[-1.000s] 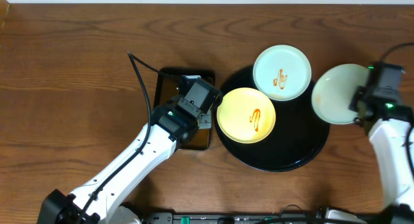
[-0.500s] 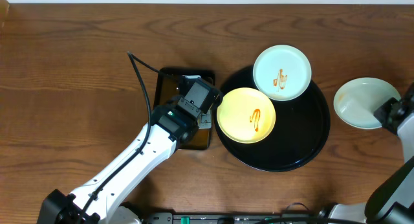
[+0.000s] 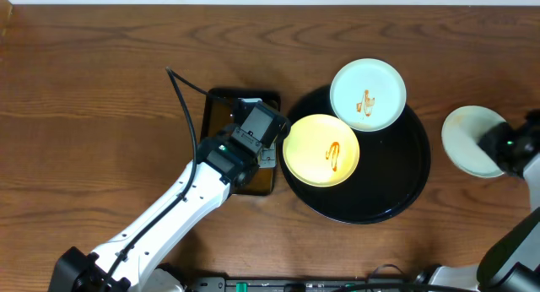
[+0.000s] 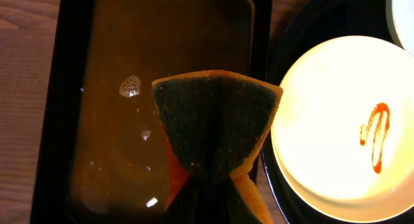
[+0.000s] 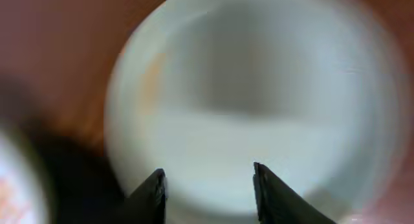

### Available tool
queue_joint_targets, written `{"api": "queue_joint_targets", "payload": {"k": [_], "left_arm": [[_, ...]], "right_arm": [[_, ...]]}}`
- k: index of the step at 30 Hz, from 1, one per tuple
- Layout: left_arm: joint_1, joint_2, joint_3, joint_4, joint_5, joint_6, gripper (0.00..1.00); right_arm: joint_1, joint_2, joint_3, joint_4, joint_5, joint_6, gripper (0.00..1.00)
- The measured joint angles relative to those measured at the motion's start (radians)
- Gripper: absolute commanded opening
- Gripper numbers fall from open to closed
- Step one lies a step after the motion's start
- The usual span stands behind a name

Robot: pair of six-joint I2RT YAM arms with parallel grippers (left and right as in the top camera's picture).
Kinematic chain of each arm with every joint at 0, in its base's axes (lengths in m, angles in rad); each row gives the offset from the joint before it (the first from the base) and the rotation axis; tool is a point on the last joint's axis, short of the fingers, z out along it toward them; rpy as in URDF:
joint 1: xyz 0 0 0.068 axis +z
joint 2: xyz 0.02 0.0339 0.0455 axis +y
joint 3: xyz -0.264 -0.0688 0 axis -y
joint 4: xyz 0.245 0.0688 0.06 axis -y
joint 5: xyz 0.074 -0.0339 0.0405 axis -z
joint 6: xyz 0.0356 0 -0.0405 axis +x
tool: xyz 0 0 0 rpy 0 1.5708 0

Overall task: Clean dirty plates on tray and stack at the side
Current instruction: 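Move the right gripper back and grip the yellow plate's rim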

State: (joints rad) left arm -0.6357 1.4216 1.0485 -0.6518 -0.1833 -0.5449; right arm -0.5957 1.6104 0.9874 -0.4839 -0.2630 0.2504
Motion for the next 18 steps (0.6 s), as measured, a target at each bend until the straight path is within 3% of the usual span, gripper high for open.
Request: {"api": "queue_joint_targets", "payload": {"k": [7,18], "left_arm": [[0.0,0.0,0.0,0.0,0.0,0.0,0.09],[0.0,0.0,0.0,0.001,0.0,0.0,0.09]], "right_arm": [[0.191,0.0,0.005,-0.153,-0.253,-0.115,0.48],[0.512,0.0,-0.036,-0.253,-0.229,-0.15,0.46]]}}
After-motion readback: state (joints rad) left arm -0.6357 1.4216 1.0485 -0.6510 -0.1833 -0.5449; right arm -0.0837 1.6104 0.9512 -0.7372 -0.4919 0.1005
